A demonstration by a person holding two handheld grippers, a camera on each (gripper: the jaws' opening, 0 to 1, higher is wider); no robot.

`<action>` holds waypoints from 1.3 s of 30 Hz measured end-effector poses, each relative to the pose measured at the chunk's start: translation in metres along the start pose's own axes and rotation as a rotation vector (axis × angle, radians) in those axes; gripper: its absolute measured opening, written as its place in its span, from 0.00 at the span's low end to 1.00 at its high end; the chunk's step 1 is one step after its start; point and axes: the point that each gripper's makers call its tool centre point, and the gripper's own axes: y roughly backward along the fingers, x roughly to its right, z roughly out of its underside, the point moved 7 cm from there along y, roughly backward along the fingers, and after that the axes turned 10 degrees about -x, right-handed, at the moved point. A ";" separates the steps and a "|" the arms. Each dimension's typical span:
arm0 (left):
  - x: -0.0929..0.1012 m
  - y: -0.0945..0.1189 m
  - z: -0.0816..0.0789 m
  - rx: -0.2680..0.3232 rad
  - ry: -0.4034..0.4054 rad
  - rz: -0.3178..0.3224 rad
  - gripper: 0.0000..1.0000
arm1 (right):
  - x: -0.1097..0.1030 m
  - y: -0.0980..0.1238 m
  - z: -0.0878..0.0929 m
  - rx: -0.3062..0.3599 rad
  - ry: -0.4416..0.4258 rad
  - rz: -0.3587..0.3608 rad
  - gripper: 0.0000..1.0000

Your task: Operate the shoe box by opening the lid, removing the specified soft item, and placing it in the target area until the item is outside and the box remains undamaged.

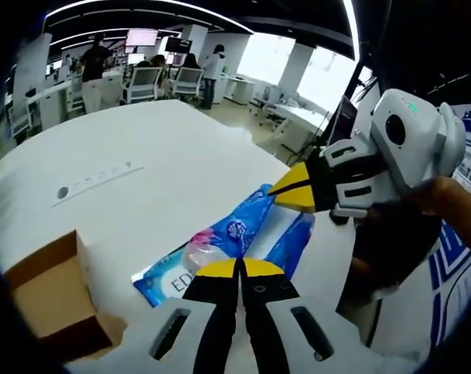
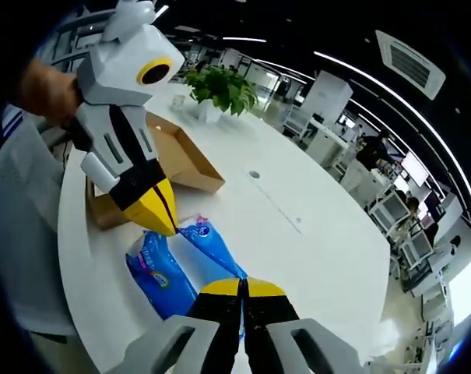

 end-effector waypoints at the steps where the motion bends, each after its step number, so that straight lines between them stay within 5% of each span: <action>1: 0.001 -0.001 -0.001 -0.001 -0.002 0.003 0.00 | 0.001 0.000 0.002 -0.002 -0.002 0.000 0.00; 39: 0.017 -0.084 -0.039 -0.058 -0.039 0.096 0.00 | 0.053 -0.014 0.062 -0.091 0.046 0.042 0.00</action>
